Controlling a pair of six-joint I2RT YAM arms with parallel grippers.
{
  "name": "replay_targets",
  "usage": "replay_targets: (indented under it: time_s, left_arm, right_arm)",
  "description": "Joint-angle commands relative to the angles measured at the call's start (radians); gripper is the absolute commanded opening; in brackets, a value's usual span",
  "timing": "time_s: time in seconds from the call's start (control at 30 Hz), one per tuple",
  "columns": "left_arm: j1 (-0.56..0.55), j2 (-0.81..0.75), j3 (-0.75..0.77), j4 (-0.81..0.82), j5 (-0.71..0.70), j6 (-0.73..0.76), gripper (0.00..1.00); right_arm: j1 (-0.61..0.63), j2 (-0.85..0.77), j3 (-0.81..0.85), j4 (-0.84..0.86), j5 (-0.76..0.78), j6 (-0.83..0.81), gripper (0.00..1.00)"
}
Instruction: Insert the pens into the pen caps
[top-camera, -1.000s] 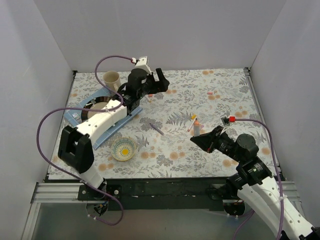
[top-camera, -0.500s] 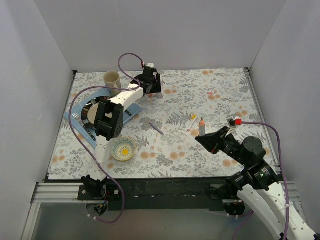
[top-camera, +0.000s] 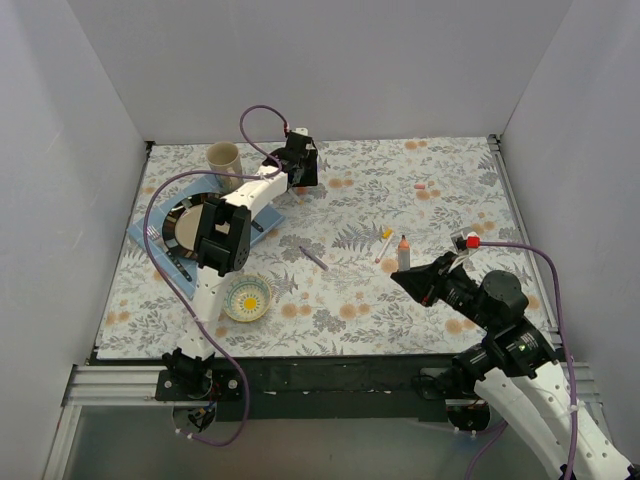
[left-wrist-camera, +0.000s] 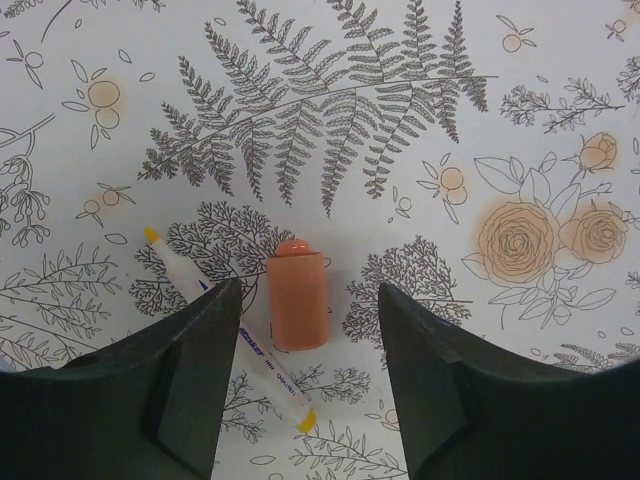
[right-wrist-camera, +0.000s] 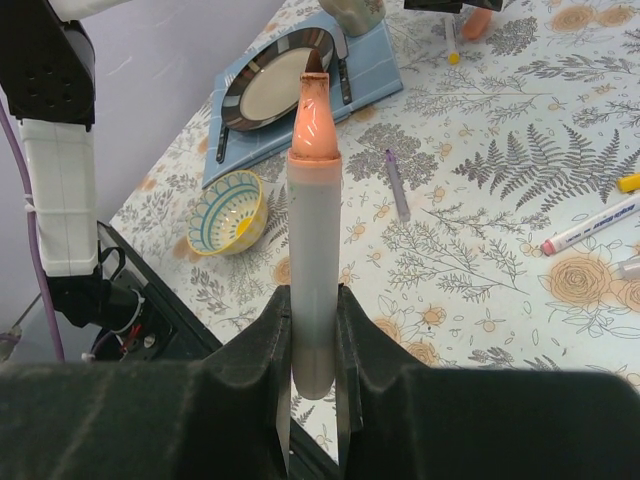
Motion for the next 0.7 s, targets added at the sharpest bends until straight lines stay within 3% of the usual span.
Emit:
replay_targets:
  time_s: [0.0,0.23,0.5,0.57,0.67]
  left_arm:
    - [0.011,0.0,0.023,-0.015,-0.007,0.035,0.56]
    - [0.011,0.026,0.029,-0.006,0.081,0.07,0.51]
    - [0.011,0.04,0.017,-0.013,0.087,0.095,0.45]
    - [0.009,0.04,0.012,-0.018,0.104,0.105,0.29]
    - [0.009,0.011,-0.025,-0.012,0.154,0.139,0.18]
  right_arm:
    - [-0.001,0.002,0.024,0.034,0.021,-0.018,0.01]
    - [-0.001,0.008,0.024,0.041,0.027,-0.018,0.01]
    - [-0.003,0.008,0.029,0.035,0.036,-0.018,0.01]
    - [-0.001,0.007,0.03,0.03,0.038,-0.016,0.01]
    - [-0.003,0.007,0.036,0.024,0.039,-0.016,0.01]
